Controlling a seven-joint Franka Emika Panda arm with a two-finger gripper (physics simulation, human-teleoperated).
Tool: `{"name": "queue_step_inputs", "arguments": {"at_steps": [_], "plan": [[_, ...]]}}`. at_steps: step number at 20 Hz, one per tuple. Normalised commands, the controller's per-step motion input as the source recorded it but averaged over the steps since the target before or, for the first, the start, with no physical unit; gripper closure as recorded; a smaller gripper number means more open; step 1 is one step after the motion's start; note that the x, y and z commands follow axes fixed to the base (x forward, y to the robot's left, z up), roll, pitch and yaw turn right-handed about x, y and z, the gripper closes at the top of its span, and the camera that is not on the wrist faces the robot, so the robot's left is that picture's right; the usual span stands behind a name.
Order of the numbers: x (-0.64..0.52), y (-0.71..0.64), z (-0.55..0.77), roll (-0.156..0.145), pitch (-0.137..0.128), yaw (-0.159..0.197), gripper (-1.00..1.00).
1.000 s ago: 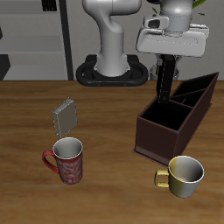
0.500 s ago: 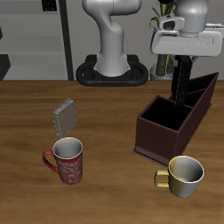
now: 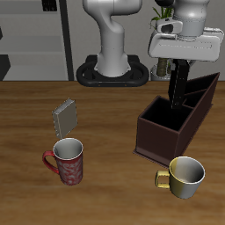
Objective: Place the black book into the left desk caddy's right compartment
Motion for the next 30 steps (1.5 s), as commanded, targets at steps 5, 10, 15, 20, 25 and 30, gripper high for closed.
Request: {"name": "queue_step_inputs", "arguments": {"at_steps": [5,10,15,20,25,30], "plan": [[0.05,-0.12,-0.09,-0.015,0.006,0.003,1.00],[0.07,-0.08,-0.10,-0.013,0.010,-0.005,1.00],[0.11,-0.11,-0.24,0.001,0.024,-0.008,1.00],[0.06,-0.08,-0.39,-0.006,0.057,-0.034,1.00],[-0.01,0.05,-0.26,0.024,0.038,-0.026,1.00],[-0.01,0.12,-0.45,0.035,0.049,-0.006,1.00]]}}
